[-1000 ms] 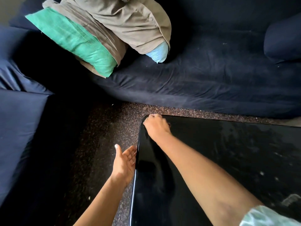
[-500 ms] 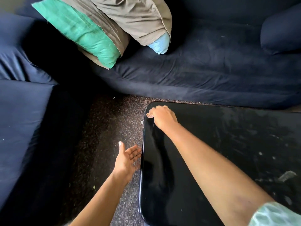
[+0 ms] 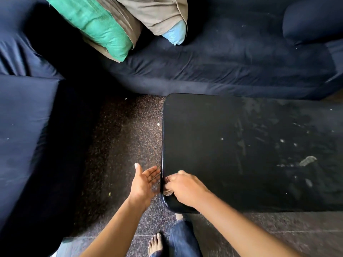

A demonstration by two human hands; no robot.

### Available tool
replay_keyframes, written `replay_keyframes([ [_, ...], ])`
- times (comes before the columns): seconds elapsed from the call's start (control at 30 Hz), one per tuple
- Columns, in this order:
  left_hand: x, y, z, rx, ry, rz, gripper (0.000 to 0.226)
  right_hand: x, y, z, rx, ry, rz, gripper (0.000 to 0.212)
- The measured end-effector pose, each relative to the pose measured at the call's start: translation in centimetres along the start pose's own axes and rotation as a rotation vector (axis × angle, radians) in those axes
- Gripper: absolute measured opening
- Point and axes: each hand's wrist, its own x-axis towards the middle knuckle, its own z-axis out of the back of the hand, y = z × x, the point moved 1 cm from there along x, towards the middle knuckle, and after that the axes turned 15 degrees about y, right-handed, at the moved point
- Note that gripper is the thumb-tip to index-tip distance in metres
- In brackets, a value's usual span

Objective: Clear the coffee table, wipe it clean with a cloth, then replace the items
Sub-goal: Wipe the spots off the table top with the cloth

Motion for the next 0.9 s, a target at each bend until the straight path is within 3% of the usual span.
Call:
replay_keyframes([
  [0.07,-0.8,0.8,0.0,-0.008,-0.008,-0.006,0.082,-1.2,-0.7,1.5,0.205,-0.015,-0.015,0.029],
  [0.13,-1.4,1.2,-0.2,-0.017,-0.01,-0.016,0.081,-0.9,-1.7,2.9,0.344,-0.166,-0.112,0.027],
  [0.23,-1.9,2.0,-0.4,-0.007,-0.019,-0.036,0.08,0.8,-1.0,2.8,0.103,-0.271,-0.177,0.031],
  [0.4,-2.3,3.8,-0.5,-0.008,-0.057,-0.11,0.077,-1.9,1.7,-2.3,-0.327,-0.117,0.019,0.024],
  [0.53,-3.0,5.6,-0.8,0.123,-0.093,-0.171,0.069,-7.7,-1.0,-4.8,-0.455,0.008,0.149,0.029],
  [0.67,-3.9,6.7,-2.2,0.249,-0.113,-0.242,0.058,-11.1,-7.0,-4.4,-0.354,0.167,-0.001,0.019],
  [0.77,-4.1,7.2,-3.2,0.337,-0.113,-0.272,0.048,-10.8,-8.5,-2.8,-0.377,-0.011,-0.064,0.006],
  [0.83,-4.0,7.8,-3.6,0.389,-0.125,-0.278,0.047,-9.3,-6.8,-2.8,-0.319,-0.158,0.045,0.007],
  [0.9,-3.9,8.4,-3.9,0.514,-0.169,-0.301,0.042,-7.9,-4.1,-4.0,-0.385,-0.141,0.22,0.008],
])
